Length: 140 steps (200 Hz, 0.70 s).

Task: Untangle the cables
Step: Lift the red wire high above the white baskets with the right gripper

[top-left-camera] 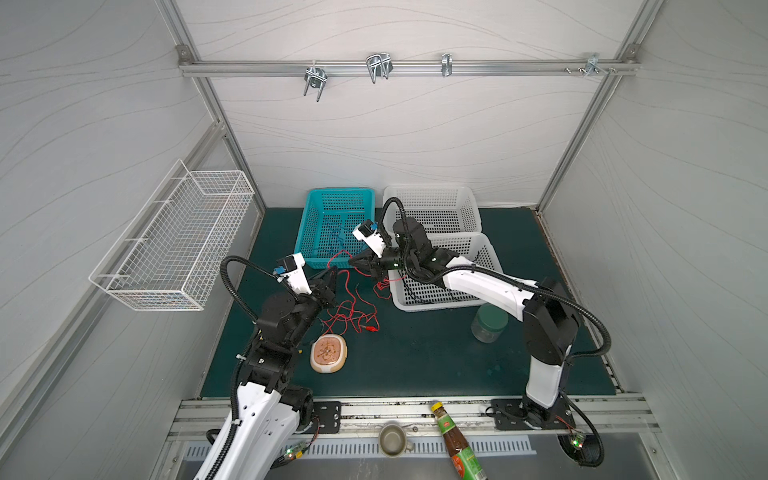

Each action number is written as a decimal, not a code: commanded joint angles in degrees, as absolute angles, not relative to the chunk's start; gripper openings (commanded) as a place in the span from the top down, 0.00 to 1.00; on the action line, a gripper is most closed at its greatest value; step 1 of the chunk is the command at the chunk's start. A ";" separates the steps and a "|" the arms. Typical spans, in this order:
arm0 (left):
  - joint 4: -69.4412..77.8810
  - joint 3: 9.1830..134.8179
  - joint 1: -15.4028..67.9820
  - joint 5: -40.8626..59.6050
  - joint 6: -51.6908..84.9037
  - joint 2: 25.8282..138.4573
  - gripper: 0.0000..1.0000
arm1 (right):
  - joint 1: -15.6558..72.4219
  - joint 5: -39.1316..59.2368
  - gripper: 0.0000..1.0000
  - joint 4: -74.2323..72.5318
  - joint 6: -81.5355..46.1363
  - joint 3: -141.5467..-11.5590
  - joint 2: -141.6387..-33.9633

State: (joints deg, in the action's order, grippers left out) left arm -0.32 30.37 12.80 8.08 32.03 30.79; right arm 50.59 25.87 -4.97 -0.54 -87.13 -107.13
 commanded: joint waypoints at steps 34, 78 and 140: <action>-1.91 30.76 12.68 5.37 31.56 29.07 0.31 | 47.81 17.47 1.00 -3.00 1.88 -88.26 -103.23; -3.15 30.48 12.66 4.42 31.29 27.96 0.22 | 42.53 13.24 1.00 -2.77 3.55 -89.50 -100.09; -3.25 28.89 12.65 3.43 31.59 28.65 0.21 | 32.80 12.16 1.00 -2.73 6.83 -98.85 -103.85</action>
State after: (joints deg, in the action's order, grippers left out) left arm -4.21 29.71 12.80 4.69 31.70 28.60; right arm 35.64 12.27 -2.20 4.08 -94.21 -102.30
